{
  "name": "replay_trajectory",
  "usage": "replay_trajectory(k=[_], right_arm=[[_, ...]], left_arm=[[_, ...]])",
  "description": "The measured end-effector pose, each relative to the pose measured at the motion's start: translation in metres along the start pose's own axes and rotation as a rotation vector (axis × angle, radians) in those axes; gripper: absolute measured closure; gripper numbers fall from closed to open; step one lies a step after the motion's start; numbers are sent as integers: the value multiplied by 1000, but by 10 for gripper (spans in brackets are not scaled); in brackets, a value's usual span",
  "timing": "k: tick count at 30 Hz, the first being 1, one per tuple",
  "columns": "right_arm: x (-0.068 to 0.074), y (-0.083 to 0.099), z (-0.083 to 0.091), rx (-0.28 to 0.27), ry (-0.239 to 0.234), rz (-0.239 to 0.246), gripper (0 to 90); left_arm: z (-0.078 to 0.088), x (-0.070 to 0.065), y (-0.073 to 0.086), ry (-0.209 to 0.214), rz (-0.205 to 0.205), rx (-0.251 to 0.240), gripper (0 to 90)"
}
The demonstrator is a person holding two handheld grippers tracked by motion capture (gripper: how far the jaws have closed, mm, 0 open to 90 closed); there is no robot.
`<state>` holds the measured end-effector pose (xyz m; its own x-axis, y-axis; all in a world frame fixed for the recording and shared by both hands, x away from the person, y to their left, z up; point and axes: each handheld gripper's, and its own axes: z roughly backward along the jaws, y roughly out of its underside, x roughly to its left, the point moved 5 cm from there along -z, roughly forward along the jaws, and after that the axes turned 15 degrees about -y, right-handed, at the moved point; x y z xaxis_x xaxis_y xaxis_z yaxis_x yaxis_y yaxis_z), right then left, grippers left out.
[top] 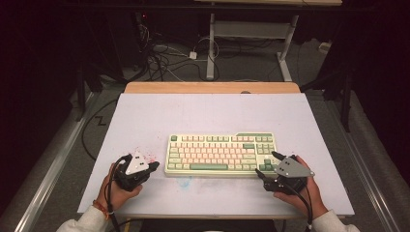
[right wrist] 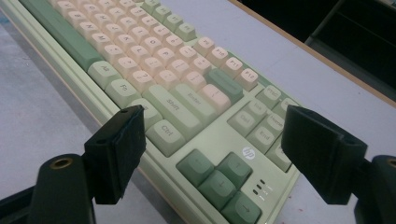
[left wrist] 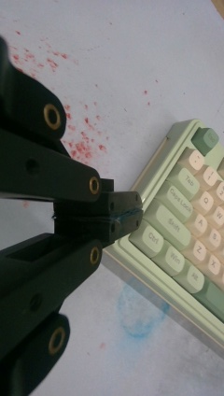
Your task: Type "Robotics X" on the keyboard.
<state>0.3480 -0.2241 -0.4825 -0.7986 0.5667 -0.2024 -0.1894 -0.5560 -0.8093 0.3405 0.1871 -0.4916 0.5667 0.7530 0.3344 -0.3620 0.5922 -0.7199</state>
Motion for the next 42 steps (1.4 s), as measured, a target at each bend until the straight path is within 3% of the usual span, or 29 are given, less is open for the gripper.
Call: replay_trajectory(k=[12,24,42], right_arm=[[1,0,-2,0,-20,-2,222],[2,1,-2,7,-15,-1,222],[2,3,-2,13,-18,5,222]], left_arm=[[-9,-9,-30,72,-40,-16,874],[-30,-29,-67,142,-96,-33,874],[-60,-53,-87,203,-165,-2,874]])
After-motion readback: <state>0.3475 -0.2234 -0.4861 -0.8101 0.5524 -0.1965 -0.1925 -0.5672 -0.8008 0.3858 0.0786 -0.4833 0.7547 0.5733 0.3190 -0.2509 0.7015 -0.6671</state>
